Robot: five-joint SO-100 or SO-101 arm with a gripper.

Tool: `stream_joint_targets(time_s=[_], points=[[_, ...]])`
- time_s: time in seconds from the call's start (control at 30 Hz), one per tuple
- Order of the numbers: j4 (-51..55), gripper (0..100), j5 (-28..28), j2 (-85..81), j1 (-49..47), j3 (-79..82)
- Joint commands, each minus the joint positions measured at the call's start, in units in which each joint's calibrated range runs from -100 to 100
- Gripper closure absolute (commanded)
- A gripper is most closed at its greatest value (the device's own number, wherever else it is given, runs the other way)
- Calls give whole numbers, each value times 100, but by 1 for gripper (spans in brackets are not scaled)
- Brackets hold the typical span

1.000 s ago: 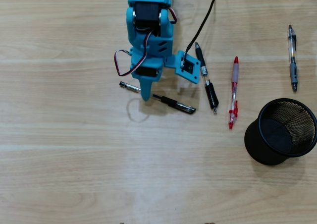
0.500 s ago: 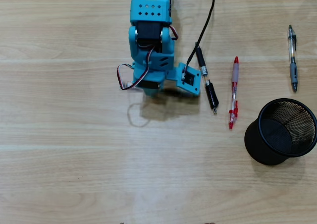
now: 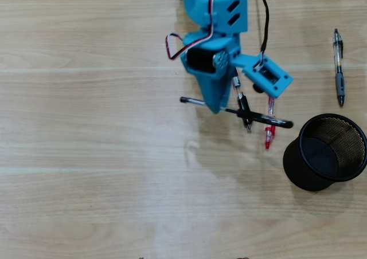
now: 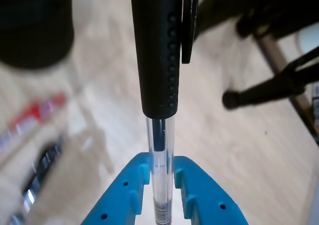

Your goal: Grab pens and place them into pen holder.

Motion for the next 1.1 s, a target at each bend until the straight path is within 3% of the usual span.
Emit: stream_joint_targets(time_s=[0.0, 0.13, 0.27, 0.73, 0.83, 0.9, 1.07], points=[[-2577, 98, -1402, -445, -539, -144], [-5242, 98, -2500, -73, -877, 898], [-7279, 98, -2918, 468, -1023, 1658], [-7433, 98, -3090, 1567, -1668, 1848], [-7433, 92, -3043, 1694, -1789, 1894], [-7459, 86, -2923, 1711, -1853, 1884], [-7459, 85, -2474, 1601, -1869, 1794]])
